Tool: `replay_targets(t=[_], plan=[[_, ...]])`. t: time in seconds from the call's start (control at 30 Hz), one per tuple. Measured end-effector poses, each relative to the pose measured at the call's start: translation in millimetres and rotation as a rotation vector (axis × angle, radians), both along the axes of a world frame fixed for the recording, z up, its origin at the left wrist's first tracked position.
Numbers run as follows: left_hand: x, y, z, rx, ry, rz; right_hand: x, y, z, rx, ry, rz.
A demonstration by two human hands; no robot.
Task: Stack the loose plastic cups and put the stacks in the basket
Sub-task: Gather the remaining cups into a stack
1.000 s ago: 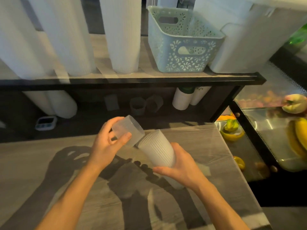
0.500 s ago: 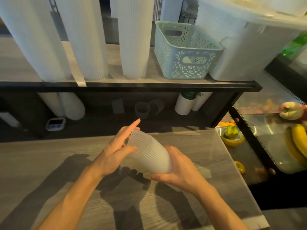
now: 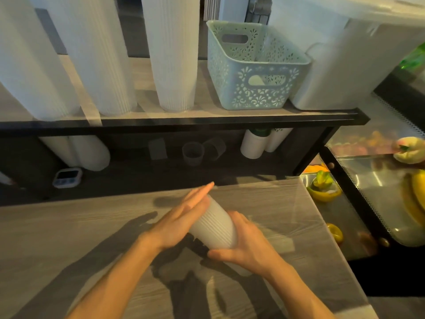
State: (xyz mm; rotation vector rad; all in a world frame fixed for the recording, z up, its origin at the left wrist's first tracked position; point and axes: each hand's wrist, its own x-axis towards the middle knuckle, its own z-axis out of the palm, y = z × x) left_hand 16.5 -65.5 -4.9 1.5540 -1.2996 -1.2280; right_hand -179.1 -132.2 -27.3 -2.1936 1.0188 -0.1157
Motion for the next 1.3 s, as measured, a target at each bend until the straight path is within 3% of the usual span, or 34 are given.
replay_targets(t=[0.07,0.13,0.23,0.37,0.47,0.6,0.83,0.97,1.03,1.13,1.2,1.3], plan=[[11,-26,-10,0.006,0.012,0.218,-3,-8,-6,0.011,0.017,-0.040],[27,-54,-17,0.043,-0.223,0.417,-4,-13,-7,0.012,0.028,-0.081],[49,-101,-28,0.160,-0.485,0.516,-5,-24,-8,-0.002,0.059,-0.145],[77,-158,-56,0.135,-0.625,0.435,-2,-36,-9,-0.019,0.072,-0.229],[94,-187,-83,0.231,-0.619,0.393,0,-43,-10,-0.007,0.073,-0.279],[104,-205,-109,0.173,-0.669,0.338,-2,-44,-13,0.017,0.057,-0.302],[90,-202,-92,0.174,-0.740,0.359,-7,-45,-18,0.095,0.015,-0.291],[93,-180,-75,0.131,-0.600,0.316,-8,-44,-15,0.101,0.018,-0.280],[89,-159,-62,0.125,-0.475,0.422,-7,-43,-12,0.105,0.009,-0.282],[85,-114,-42,0.284,-0.044,0.613,-6,-42,-6,0.101,0.004,-0.272],[81,-85,-26,0.272,0.107,0.552,-3,-39,-3,0.098,0.009,-0.242],[65,-56,0,0.094,0.139,0.448,5,-30,2,0.102,0.015,-0.189]])
